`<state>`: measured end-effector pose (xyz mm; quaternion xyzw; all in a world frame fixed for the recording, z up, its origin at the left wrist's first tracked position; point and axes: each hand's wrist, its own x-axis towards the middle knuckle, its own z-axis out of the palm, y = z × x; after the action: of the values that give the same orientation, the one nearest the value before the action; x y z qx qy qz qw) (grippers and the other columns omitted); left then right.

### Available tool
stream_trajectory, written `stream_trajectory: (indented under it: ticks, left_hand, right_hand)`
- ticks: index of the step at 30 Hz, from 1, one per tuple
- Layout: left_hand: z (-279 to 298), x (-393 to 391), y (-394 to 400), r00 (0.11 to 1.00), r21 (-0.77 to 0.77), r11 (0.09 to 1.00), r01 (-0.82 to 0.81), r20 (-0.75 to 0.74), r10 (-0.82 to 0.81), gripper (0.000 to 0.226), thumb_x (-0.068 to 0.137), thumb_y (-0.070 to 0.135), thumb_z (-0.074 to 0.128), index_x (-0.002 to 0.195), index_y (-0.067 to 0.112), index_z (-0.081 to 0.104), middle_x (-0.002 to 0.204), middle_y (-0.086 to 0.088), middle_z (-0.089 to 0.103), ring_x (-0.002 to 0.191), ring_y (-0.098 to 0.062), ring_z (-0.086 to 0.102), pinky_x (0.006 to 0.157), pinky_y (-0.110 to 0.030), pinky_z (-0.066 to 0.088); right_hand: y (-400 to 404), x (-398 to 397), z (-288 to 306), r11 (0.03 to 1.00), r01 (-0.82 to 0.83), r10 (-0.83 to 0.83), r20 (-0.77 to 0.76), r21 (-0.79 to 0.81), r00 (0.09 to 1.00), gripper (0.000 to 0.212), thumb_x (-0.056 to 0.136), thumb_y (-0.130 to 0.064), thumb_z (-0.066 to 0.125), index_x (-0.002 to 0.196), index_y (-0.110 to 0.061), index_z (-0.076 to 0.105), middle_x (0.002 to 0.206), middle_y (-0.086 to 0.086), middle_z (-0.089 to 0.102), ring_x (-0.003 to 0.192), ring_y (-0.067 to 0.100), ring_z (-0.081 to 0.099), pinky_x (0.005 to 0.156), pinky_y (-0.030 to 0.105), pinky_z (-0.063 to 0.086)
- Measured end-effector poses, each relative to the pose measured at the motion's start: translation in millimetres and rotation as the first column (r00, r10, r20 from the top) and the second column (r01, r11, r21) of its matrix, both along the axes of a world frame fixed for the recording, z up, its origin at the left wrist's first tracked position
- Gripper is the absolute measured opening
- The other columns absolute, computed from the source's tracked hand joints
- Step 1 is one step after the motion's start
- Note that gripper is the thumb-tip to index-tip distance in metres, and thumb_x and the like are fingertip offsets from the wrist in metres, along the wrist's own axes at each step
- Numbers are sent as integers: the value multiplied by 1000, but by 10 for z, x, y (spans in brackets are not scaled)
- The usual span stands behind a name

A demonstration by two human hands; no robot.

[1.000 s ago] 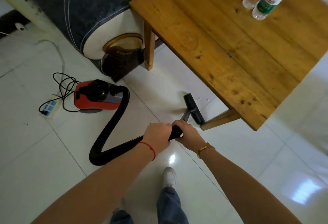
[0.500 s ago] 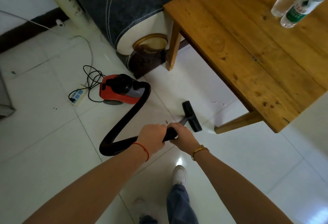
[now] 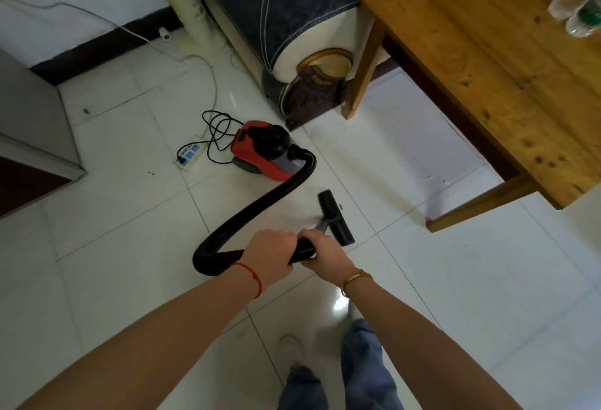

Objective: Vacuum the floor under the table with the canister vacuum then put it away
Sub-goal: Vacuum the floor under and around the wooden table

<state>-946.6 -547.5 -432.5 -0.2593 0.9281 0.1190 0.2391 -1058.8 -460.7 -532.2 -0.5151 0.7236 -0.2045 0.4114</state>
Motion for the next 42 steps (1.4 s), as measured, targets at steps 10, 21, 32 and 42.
stream_trajectory:
  ticks: [10,21,32,42]
  left_hand:
    - [2,42,159,999,3,1000,20,46,-20,21,92,25,51,109,12,53,99,-4,64,87,-20,64,70,-26,43]
    - [-247,-1300,518,997,46,996,-80,3,80,21,93,24,50,110,11,52,100,-4,63,87,-22,64,67,-27,39]
    - [-336,-2365,787,993,21,994,-107,51,106,25,93,24,51,114,11,52,102,-5,62,88,-21,64,74,-30,48]
    - [-135,-1855,1123,994,34,998,-58,92,55,20,91,24,51,106,12,54,98,-5,63,85,-22,64,73,-30,49]
  right_hand:
    - [188,37,-42,1000,-21,21,-16,-15,1000,33,77,-12,71,106,-20,57,107,-1,59,97,18,57,90,32,48]
    - [466,-1423,-209,996,-83,85,-73,30,994,36,76,-10,73,107,-18,57,111,1,58,97,22,59,87,34,50]
    - [626,-2520,-232,988,-136,143,-91,72,986,35,76,-10,74,106,-16,58,112,3,60,100,22,60,96,37,48]
    - [1043,-1962,-110,990,-126,127,-27,63,991,35,77,-8,71,108,-16,58,113,4,61,103,24,59,97,36,46]
